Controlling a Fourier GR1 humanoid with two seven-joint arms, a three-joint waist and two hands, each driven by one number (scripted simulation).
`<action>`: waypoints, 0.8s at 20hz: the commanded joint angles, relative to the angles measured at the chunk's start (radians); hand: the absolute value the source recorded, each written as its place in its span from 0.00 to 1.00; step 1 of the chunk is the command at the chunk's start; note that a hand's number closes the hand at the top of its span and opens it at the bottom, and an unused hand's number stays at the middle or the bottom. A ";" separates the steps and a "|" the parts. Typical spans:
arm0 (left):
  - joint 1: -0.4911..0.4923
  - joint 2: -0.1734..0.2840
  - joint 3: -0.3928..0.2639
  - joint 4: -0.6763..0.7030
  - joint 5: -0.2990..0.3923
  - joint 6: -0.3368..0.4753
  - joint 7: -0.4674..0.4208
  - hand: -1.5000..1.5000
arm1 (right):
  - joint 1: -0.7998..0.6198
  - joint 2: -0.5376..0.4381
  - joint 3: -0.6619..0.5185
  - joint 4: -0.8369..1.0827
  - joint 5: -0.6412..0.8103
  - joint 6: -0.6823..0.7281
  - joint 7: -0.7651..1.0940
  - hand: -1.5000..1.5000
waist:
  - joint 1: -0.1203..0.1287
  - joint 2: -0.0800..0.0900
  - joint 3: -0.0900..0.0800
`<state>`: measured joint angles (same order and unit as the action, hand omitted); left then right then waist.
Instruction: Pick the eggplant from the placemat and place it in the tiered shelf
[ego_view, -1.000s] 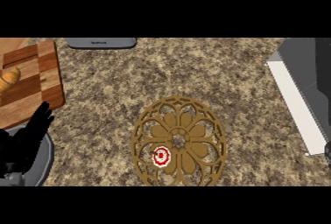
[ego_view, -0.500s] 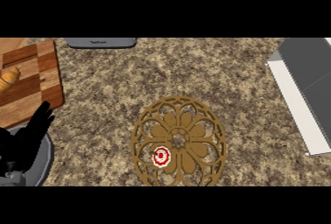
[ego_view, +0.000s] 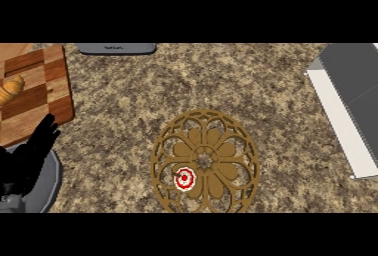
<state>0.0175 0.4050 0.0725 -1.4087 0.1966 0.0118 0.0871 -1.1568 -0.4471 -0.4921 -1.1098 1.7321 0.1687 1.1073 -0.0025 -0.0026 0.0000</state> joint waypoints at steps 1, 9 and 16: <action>-0.017 -0.002 0.005 0.004 -0.017 0.008 0.003 0.50 | 0.064 -0.022 -0.064 -0.016 -0.017 -0.002 0.086 1.00 | 0.000 0.002 0.000; 0.010 -0.022 0.010 0.004 -0.036 0.013 -0.014 0.50 | 0.183 -0.010 -0.124 -0.119 0.004 0.040 0.074 0.00 | -0.001 0.000 0.000; -0.017 -0.001 0.043 0.048 -0.032 -0.046 -0.029 0.50 | 0.236 0.051 -0.093 -0.221 -0.027 -0.090 0.069 0.00 | 0.006 0.002 0.000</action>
<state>0.0086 0.3931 0.1001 -1.3926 0.1777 -0.0158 0.0831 -0.9367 -0.4304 -0.6132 -1.2875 1.7064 0.1220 1.0771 0.0014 -0.0011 0.0000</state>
